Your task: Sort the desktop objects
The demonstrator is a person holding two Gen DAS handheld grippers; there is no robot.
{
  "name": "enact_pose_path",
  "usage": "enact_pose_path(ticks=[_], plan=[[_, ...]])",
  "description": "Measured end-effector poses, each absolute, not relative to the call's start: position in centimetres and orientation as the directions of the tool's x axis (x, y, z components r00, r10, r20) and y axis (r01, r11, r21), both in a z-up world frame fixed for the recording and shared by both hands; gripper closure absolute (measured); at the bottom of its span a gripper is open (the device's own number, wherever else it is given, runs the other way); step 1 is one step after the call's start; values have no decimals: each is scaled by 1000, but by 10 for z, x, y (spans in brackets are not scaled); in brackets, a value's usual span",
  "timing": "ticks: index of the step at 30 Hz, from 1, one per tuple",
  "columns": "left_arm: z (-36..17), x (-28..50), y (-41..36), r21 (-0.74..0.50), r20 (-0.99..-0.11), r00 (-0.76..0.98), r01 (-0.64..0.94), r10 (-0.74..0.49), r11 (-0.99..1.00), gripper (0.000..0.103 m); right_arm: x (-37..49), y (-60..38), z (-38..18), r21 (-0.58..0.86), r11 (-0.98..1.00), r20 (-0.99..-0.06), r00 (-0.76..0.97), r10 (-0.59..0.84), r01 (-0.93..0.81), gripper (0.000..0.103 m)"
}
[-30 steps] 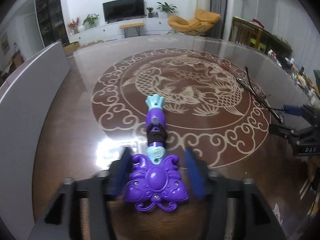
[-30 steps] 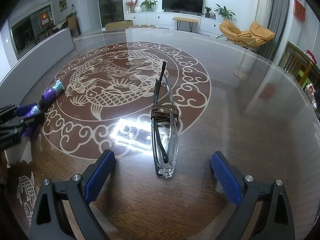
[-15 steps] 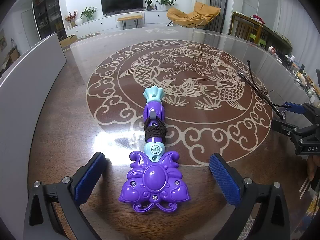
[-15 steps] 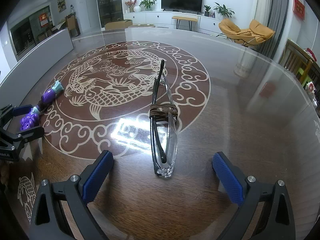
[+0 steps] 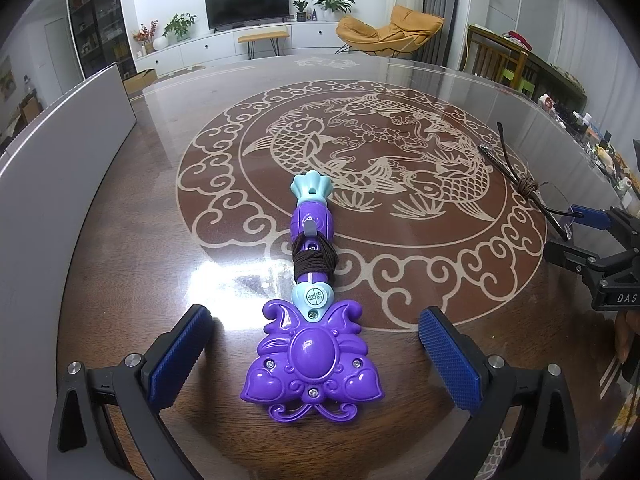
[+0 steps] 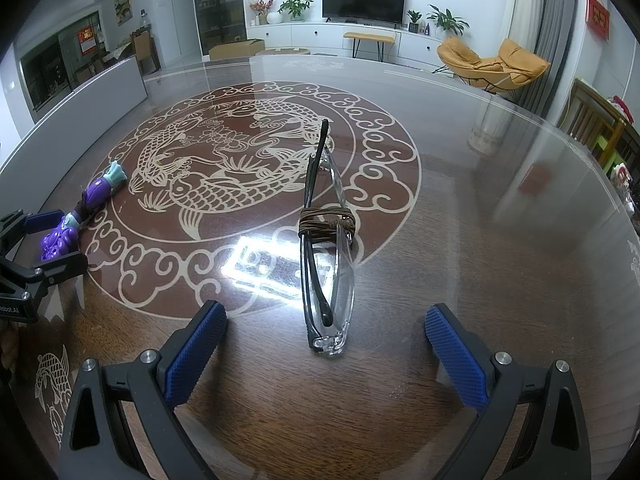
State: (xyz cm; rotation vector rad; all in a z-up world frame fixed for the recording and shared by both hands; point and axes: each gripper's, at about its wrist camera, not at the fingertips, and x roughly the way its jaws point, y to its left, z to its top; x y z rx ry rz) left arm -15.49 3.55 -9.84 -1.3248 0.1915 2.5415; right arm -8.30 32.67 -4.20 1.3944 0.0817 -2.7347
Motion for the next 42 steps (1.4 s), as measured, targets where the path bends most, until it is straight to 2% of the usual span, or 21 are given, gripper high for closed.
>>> enact_pose_path(ticks=[31,35,37,38,39,40,41,42], plan=[[-99,-153,35,-6,-821,-544,-297,174,-955,0,-83,326,-43,-15,-996,-811,-584,-39,87,0],[-97,-158,41,-4,-854,-485,-355,187,-935,0,-103,321,-42,-14,-987,-846,-527,-75,162,3],[-94,-162,42,-3,-880,-440,-372,179,-928,0,-118,315,-36,-13,-981,-857,-507,-89,194,10],[-92,-163,42,-6,-882,-437,-368,179,-930,1,-128,313,-35,-7,-978,-868,-486,-97,207,18],[-90,-163,41,-4,-875,-450,-357,176,-934,17,-134,312,-36,-6,-977,-880,-465,-96,212,35],[-86,-162,41,1,-865,-470,-349,174,-937,28,-140,310,-33,-19,-977,-882,-464,-84,213,57],[-83,-161,39,0,-857,-484,-340,175,-940,52,-145,310,-31,-10,-978,-887,-453,-88,210,70],[-80,-161,38,-7,-853,-490,-334,180,-943,59,-148,309,-30,-10,-980,-897,-434,-80,201,74]])
